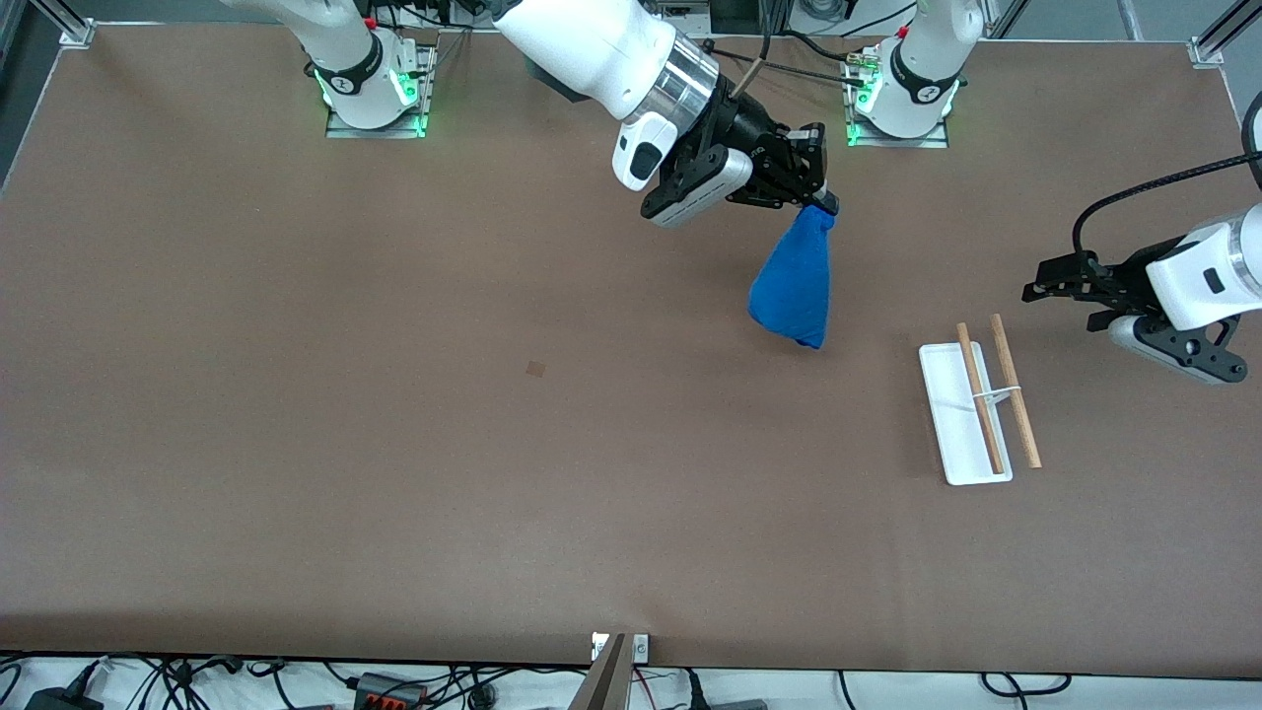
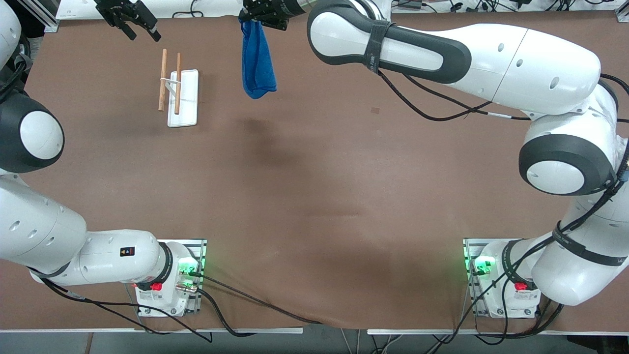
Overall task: Pass towel and hang on rack
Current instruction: 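Carry the towel while the left gripper reaches toward it, then grasp the hanging towel with the left gripper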
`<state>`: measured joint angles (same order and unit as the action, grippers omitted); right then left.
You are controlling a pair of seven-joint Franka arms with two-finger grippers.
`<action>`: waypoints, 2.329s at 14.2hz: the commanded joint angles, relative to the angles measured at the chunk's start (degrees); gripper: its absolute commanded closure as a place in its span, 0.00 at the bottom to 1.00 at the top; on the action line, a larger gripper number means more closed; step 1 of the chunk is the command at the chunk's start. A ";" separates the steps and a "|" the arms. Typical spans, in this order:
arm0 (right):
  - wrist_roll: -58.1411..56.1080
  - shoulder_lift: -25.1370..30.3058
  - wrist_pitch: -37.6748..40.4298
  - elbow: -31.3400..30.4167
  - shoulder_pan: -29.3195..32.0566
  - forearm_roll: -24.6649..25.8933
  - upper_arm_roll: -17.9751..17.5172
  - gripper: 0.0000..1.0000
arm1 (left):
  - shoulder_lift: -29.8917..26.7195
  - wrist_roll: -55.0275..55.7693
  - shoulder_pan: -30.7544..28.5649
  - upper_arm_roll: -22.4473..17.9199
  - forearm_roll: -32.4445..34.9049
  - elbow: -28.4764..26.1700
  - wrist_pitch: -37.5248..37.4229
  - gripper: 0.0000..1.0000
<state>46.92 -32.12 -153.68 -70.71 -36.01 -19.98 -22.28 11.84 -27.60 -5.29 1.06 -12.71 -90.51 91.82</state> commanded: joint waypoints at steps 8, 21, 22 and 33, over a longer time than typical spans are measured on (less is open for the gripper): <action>-0.42 -0.83 0.05 1.90 -0.37 -0.14 0.49 1.00 | 8.01 -49.08 -0.25 0.26 -24.69 -0.62 2.14 0.00; -0.25 -0.83 -0.04 1.81 -0.55 2.41 0.40 1.00 | 17.94 -87.08 2.83 6.49 -47.13 -11.97 9.07 0.00; -0.34 -0.83 -0.04 1.81 -0.55 2.41 0.49 1.00 | 18.91 -89.10 2.92 6.76 -47.84 -11.62 10.47 0.00; -0.25 -0.92 -0.04 1.72 -0.46 3.55 0.40 1.00 | 23.75 -104.23 7.14 6.85 -56.63 -8.80 15.32 0.85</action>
<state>46.70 -32.25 -153.68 -70.45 -36.11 -17.14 -21.91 34.46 -129.93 1.58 7.73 -67.47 -101.07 106.93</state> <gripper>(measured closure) 0.982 0.678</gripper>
